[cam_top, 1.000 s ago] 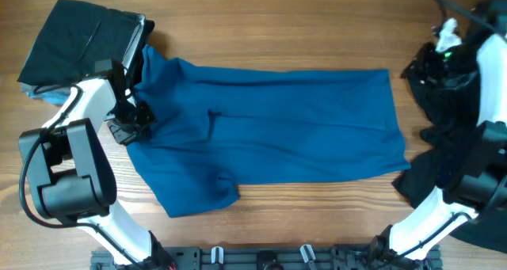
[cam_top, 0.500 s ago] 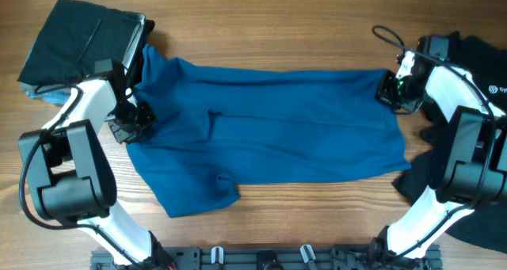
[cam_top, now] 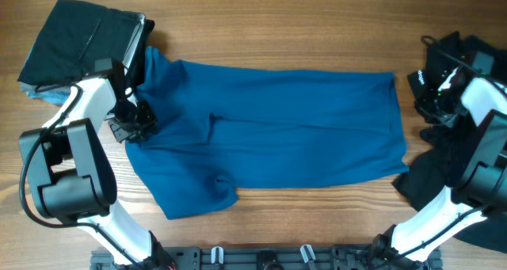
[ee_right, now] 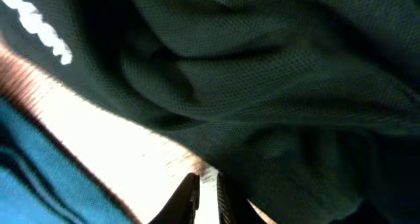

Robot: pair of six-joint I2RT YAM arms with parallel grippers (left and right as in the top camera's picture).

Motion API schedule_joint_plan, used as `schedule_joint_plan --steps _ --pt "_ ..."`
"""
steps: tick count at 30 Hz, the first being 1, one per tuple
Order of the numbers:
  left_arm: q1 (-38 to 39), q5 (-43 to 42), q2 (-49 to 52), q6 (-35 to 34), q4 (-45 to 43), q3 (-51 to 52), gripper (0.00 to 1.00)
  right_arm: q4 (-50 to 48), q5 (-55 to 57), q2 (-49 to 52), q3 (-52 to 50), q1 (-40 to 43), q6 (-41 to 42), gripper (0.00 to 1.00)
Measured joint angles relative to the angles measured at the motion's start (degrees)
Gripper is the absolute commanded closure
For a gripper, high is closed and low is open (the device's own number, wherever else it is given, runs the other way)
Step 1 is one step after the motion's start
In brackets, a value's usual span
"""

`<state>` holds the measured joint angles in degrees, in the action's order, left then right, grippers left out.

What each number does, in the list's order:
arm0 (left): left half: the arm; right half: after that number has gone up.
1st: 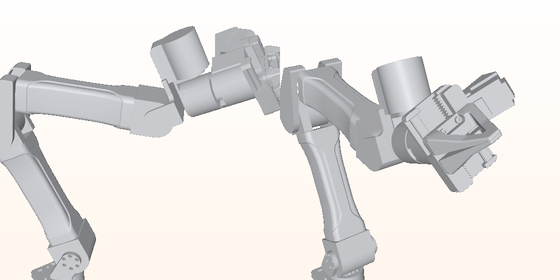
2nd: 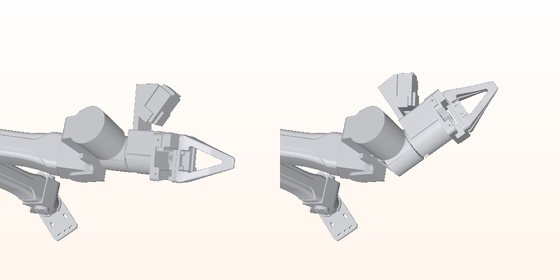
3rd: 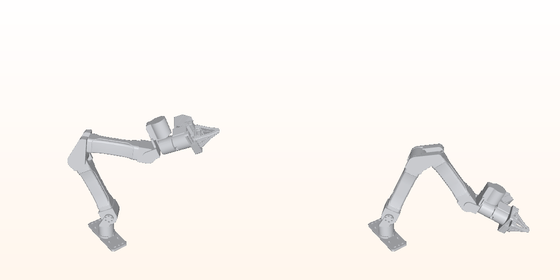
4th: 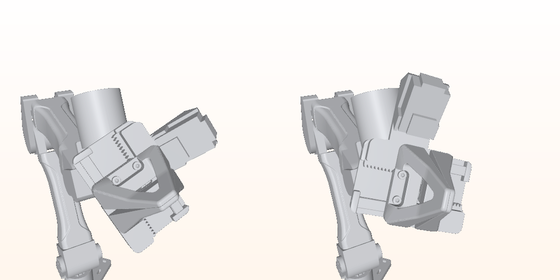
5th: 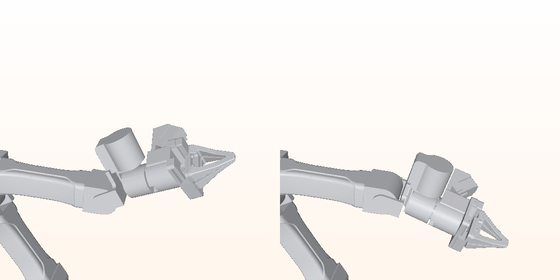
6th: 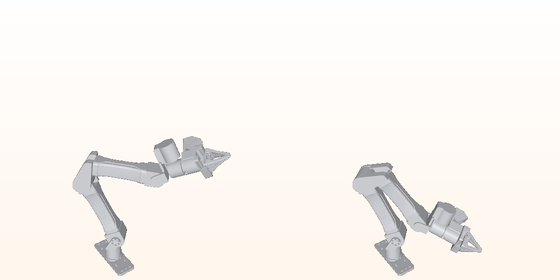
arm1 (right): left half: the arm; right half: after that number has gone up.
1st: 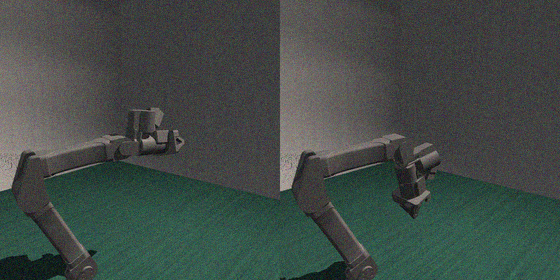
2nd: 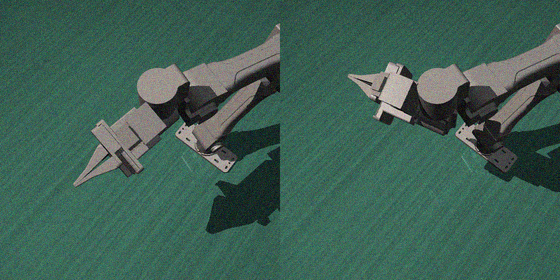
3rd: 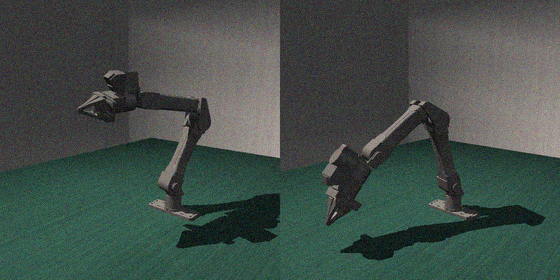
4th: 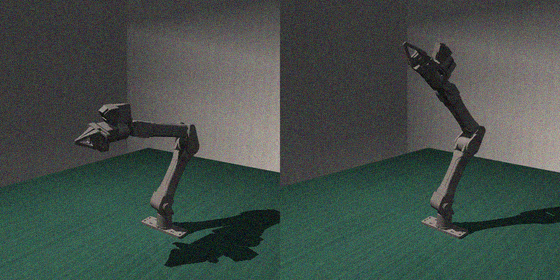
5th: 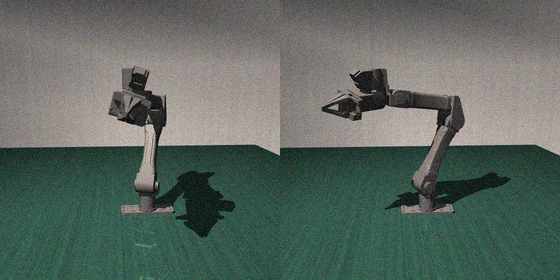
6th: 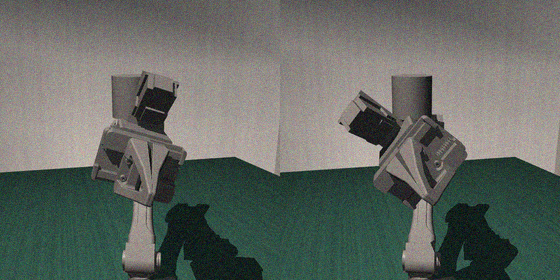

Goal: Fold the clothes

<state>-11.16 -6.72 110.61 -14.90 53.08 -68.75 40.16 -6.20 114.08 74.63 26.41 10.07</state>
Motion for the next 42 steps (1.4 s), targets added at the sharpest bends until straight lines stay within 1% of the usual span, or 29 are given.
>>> schedule_joint_plan --steps 3,4,5,6,7,9,11,13,17,22,25,26,27,28,30,31,32,33,34,37,42 --pt "-0.1 0.0 0.6 0.7 2.6 -1.3 0.67 1.2 -2.5 -0.2 2.1 -1.0 -2.4 0.81" --pt "-0.1 0.0 0.8 1.1 3.7 -1.9 0.67 1.3 -4.0 -0.6 2.4 -1.2 -3.2 0.75" --pt "-0.1 0.0 0.9 1.6 5.9 -2.9 0.66 1.6 -5.3 -1.4 2.4 -1.2 -3.8 0.67" --pt "-0.2 -0.1 0.9 2.0 7.4 -4.0 0.66 2.0 -6.8 -2.3 2.4 -1.2 -4.1 0.54" --pt "-0.2 -0.4 0.9 2.4 8.4 -4.9 0.64 2.2 -8.6 -3.6 2.4 -1.2 -4.6 0.34" --pt "-0.2 -1.6 0.0 3.5 9.1 -7.0 0.62 1.3 -12.3 -5.3 2.7 -1.4 -6.4 0.33" --pt "-0.2 -2.8 -1.9 4.2 9.0 -8.0 0.59 -2.1 -15.1 -5.3 2.5 -1.8 -8.6 0.38" --pt "-0.2 -3.7 -4.8 4.5 8.2 -9.0 0.57 -4.9 -17.4 -5.2 1.9 -2.8 -10.2 0.4" --pt "-0.2 -4.3 -9.3 4.8 7.3 -10.1 0.57 -9.8 -19.9 -1.4 1.7 -6.7 -11.9 0.4" --pt "-0.2 -4.7 -9.4 4.8 7.3 -10.1 0.57 -12.7 -20.1 3.1 1.5 -8.7 -11.9 0.4" --pt "-0.1 -4.8 -9.4 4.8 7.3 -10.1 0.57 -13.1 -18.1 3.1 1.4 -8.6 -11.9 0.45" --pt "-0.1 -4.8 -9.4 4.8 7.3 -10.1 0.56 -13.0 -17.4 3.1 1.4 -8.6 -11.9 0.54" --pt "0.2 -4.8 -9.4 4.8 7.3 -10.1 0.56 -13.1 -17.1 3.1 1.4 -8.6 -11.9 0.57" --pt "0.5 -4.7 -9.4 4.8 7.1 -10.1 0.55 -13.0 -16.9 3.1 1.4 -8.6 -12.2 0.57" --pt "1.3 -4.8 -9.4 4.8 6.4 -10.1 0.55 -13.0 -16.6 3.1 1.4 -8.6 -12.1 0.67" --pt "1.8 -4.8 -9.4 4.8 6.1 -10.1 0.54 -13.0 -16.6 3.1 1.4 -8.6 -12.1 0.78" --pt "2.2 -4.8 -9.4 4.8 5.7 -10.1 0.54 -13.0 -16.6 3.1 1.4 -8.6 -12.2 0.84" --pt "2.5 -4.8 -9.4 4.8 5.5 -10.1 0.54 -13.1 -16.7 3.1 1.4 -8.6 -12.2 0.92" --pt "2.9 -4.8 -9.4 4.8 5.2 -10.1 0.54 -13.2 -16.7 3.1 1.4 -8.6 -12.3 0.95" --pt "3.1 -5.0 -9.4 4.8 5.0 -10.1 0.54 -14.8 -16.0 3.1 1.3 -8.6 -11.1 0.96" --pt "3.1 -5.2 -9.4 4.8 4.4 -10.1 0.54 -22.1 -12.5 3.1 1.0 -7.8 -7.3 0.96"
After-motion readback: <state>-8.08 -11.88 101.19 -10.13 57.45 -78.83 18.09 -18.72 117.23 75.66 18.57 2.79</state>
